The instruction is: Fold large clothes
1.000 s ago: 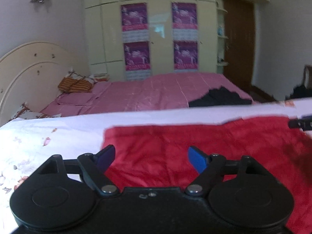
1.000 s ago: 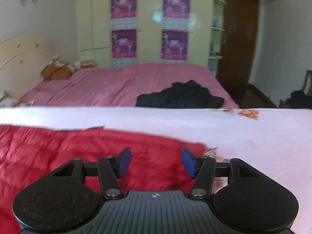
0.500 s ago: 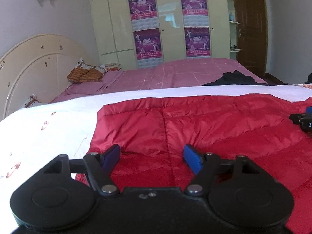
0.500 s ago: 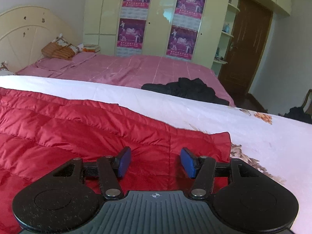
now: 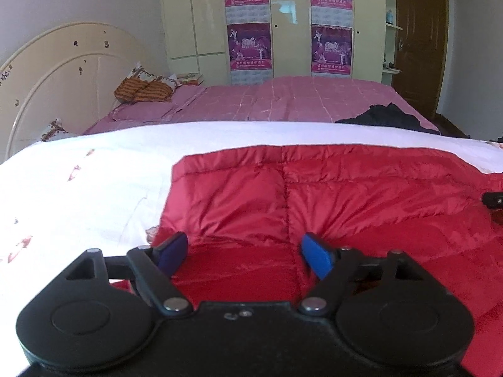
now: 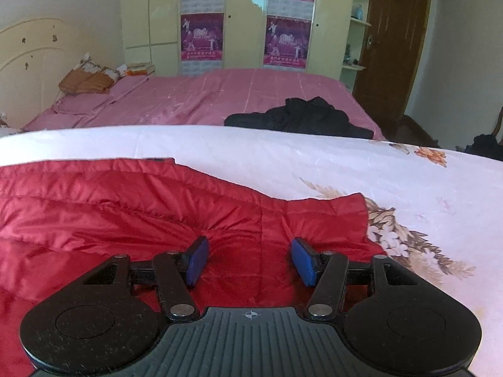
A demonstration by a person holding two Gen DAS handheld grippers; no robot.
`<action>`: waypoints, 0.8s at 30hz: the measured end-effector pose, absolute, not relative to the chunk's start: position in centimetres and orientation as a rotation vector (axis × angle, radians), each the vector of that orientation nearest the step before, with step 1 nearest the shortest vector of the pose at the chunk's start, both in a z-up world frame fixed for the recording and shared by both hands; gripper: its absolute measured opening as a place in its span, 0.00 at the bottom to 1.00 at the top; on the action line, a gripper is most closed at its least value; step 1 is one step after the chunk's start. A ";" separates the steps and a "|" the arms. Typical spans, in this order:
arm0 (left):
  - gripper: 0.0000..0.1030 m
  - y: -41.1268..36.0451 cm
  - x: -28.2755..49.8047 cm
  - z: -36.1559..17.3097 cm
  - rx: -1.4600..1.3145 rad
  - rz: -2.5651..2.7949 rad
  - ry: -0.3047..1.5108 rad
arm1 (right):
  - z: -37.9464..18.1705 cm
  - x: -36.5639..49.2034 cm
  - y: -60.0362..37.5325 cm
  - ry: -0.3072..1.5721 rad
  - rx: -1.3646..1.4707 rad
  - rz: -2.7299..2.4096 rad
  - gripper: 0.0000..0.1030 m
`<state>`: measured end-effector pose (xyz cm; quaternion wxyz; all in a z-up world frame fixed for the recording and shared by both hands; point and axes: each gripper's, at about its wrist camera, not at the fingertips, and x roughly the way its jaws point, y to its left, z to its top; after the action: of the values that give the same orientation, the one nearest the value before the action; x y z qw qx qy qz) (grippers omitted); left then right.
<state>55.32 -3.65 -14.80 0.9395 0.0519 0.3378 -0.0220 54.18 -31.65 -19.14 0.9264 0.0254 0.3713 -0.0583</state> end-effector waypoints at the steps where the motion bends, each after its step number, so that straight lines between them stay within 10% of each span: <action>1: 0.77 -3.5 55.0 -14.4 0.098 -0.044 0.685 | -18.5 53.6 -31.7 0.754 0.061 -0.113 0.55; 24: 0.82 -4.0 45.7 -14.3 0.104 -0.121 0.690 | -17.5 43.3 -27.2 0.709 -0.020 -0.053 0.55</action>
<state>45.72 -4.00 -14.33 0.9379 0.0511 0.3379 -0.0591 43.26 -27.24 -17.47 0.9374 -0.0099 0.3471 -0.0258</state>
